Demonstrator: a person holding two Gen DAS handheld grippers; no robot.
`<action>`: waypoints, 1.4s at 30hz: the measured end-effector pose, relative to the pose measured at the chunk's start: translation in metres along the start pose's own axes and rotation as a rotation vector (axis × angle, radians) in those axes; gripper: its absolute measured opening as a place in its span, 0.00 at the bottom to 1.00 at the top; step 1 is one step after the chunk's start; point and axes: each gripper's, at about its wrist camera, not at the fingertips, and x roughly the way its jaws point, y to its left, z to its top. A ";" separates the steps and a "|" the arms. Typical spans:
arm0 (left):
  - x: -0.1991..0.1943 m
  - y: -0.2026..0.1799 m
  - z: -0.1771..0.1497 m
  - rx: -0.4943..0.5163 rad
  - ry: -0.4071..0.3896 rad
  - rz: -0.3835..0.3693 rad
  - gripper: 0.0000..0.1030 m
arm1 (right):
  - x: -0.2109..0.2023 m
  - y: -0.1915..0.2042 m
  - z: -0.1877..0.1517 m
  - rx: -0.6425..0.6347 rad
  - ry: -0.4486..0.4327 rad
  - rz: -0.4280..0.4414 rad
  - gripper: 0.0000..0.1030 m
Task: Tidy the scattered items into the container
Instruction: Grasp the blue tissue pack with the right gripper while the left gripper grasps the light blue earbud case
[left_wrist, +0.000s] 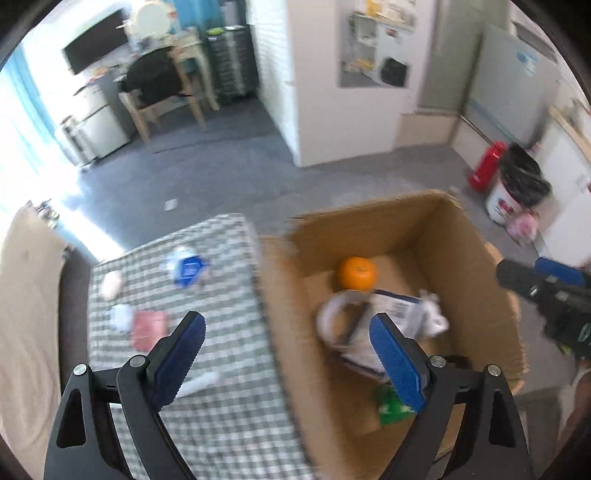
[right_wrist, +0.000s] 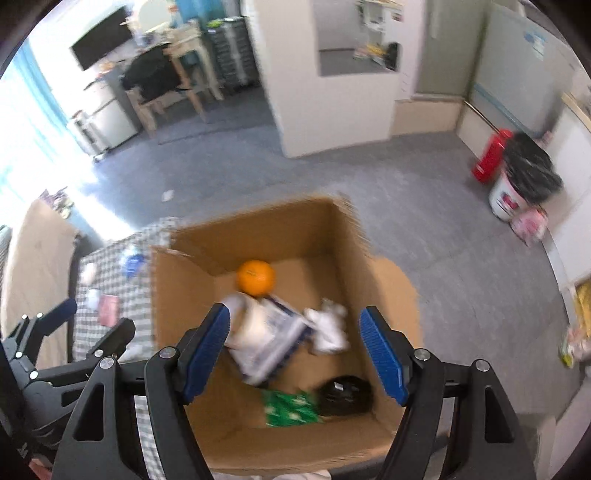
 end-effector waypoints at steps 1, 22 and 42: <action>0.001 0.016 -0.002 -0.017 0.009 0.020 0.90 | 0.000 0.014 0.003 -0.021 -0.004 0.014 0.71; 0.128 0.250 -0.056 -0.307 0.145 0.089 0.90 | 0.158 0.284 0.019 -0.425 0.093 0.154 0.71; 0.204 0.268 -0.054 -0.322 0.164 0.071 0.90 | 0.270 0.308 0.028 -0.425 0.196 0.040 0.71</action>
